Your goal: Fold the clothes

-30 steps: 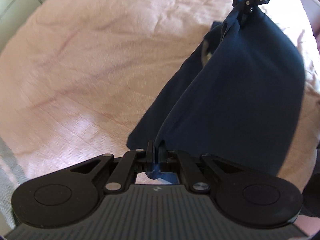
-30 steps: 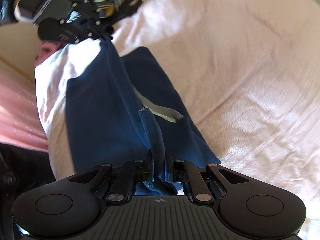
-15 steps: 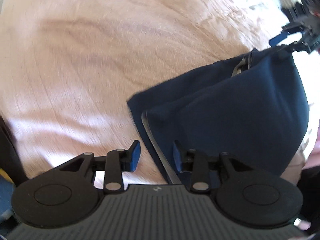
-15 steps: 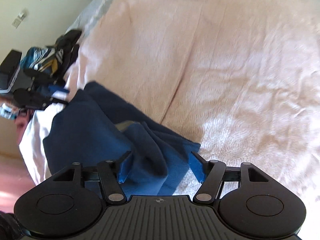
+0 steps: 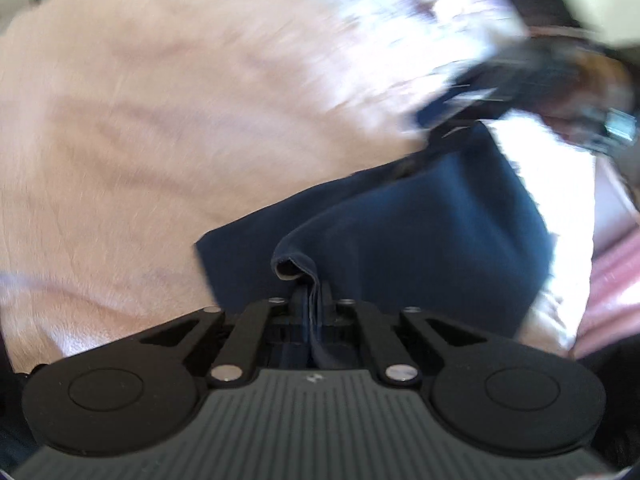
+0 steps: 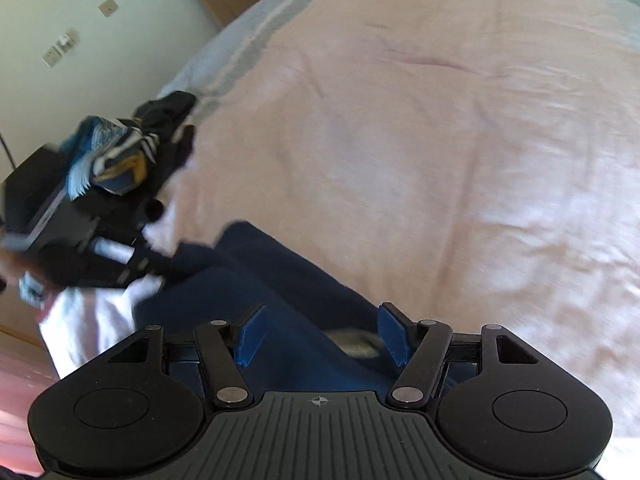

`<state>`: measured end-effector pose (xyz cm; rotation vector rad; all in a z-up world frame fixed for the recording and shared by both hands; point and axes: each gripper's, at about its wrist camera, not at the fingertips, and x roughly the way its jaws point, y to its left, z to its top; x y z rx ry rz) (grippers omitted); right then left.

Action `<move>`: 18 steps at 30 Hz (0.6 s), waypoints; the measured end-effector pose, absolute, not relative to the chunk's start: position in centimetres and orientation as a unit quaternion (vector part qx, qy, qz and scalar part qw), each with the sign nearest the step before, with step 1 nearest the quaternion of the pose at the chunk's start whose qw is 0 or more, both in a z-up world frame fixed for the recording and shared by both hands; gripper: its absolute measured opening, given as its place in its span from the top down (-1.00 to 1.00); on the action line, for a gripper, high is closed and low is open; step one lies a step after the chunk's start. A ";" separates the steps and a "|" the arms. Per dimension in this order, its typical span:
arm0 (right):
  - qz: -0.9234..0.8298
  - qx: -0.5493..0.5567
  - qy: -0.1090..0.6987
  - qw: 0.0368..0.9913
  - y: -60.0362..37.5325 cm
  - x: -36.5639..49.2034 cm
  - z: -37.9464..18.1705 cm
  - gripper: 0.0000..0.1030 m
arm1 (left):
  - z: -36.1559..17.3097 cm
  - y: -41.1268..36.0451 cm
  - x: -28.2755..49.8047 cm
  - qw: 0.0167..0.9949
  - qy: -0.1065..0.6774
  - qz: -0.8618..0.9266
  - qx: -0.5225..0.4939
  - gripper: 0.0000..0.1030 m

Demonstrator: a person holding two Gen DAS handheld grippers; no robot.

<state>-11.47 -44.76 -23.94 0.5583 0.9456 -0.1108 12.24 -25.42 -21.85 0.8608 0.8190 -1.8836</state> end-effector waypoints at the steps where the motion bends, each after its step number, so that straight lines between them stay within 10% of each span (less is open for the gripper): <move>1: -0.041 0.269 0.447 0.852 -44.8 -10.6 -24.2 -0.26 | -21.1 -24.2 11.9 0.438 0.318 -0.767 0.344 0.98; 18: 0.147 0.188 0.540 0.807 -40.9 -1.3 -28.3 -0.25 | -21.0 -19.5 9.1 0.456 0.240 -0.765 0.387 1.00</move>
